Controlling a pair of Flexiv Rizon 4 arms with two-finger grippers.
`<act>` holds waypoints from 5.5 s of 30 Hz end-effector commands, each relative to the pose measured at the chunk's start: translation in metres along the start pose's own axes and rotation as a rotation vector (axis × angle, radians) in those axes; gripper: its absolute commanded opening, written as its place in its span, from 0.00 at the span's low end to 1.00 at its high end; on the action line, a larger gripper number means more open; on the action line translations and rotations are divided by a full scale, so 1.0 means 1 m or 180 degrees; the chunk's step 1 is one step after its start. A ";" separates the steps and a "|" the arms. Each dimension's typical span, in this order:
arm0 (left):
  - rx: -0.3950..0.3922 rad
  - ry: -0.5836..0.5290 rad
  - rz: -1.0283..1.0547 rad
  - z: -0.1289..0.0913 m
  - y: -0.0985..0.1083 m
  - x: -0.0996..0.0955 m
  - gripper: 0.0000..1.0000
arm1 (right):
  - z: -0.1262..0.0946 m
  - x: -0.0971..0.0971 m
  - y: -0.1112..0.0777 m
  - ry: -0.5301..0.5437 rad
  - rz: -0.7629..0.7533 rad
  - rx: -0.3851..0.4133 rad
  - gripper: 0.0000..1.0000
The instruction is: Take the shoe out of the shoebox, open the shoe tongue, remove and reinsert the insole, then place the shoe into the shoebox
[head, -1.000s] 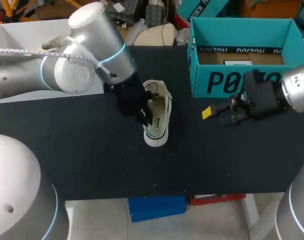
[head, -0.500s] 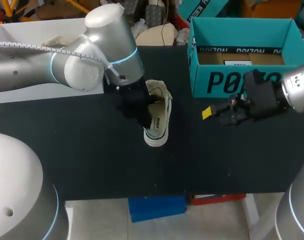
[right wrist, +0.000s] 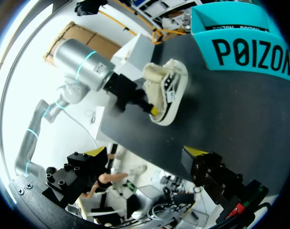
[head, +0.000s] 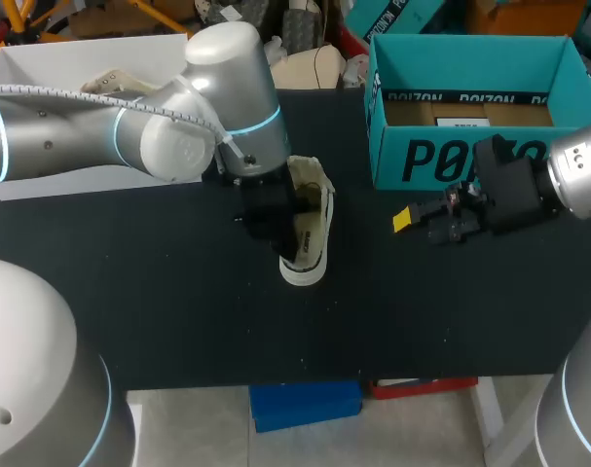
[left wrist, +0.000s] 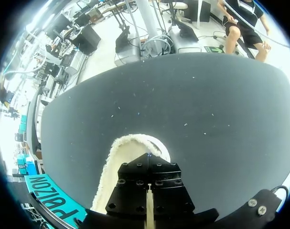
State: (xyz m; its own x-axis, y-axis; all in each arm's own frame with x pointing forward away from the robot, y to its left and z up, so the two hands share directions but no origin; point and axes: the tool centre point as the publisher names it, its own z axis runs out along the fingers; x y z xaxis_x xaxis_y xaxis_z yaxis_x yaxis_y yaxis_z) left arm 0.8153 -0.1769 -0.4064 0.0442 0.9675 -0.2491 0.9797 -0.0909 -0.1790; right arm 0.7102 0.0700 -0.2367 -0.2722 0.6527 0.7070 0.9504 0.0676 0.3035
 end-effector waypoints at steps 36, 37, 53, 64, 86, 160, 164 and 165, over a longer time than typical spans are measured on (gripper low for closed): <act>0.0198 -0.2007 -0.1263 -0.104 0.034 -0.027 0.00 | 0.000 0.001 0.001 -0.0005 0.0003 0.0007 1.00; 0.0180 -0.2109 -0.1345 -0.111 0.038 -0.028 0.00 | 0.000 0.001 0.001 -0.0005 0.0003 0.0007 1.00; 0.0019 -0.2748 -0.2727 -0.148 0.106 -0.034 0.00 | 0.000 0.001 0.001 -0.0005 0.0003 0.0007 1.00; -0.0002 -0.1836 -0.2286 -0.147 0.148 -0.052 0.00 | 0.000 0.001 0.001 -0.0005 0.0003 0.0007 1.00; 0.0743 -0.0566 -0.0835 -0.099 0.145 -0.082 0.00 | 0.000 0.001 0.001 -0.0005 0.0003 0.0007 1.00; -0.0591 -0.1071 -0.1072 -0.097 0.072 0.005 0.00 | 0.000 0.001 0.001 -0.0005 0.0003 0.0007 1.00; -0.0157 -0.1530 -0.1696 -0.120 0.053 0.007 0.00 | 0.000 0.001 0.001 -0.0005 0.0003 0.0007 1.00; -0.0112 -0.1675 -0.1904 -0.126 0.047 0.007 0.00 | 0.000 0.001 0.001 -0.0005 0.0003 0.0007 1.00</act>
State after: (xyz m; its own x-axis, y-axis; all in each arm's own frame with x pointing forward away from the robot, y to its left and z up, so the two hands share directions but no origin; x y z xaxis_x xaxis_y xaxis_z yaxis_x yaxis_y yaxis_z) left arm 0.9019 -0.1674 -0.3237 -0.4241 0.7477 -0.5110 0.9053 0.3361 -0.2596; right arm 0.7102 0.0699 -0.2366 -0.2722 0.6528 0.7070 0.9505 0.0677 0.3034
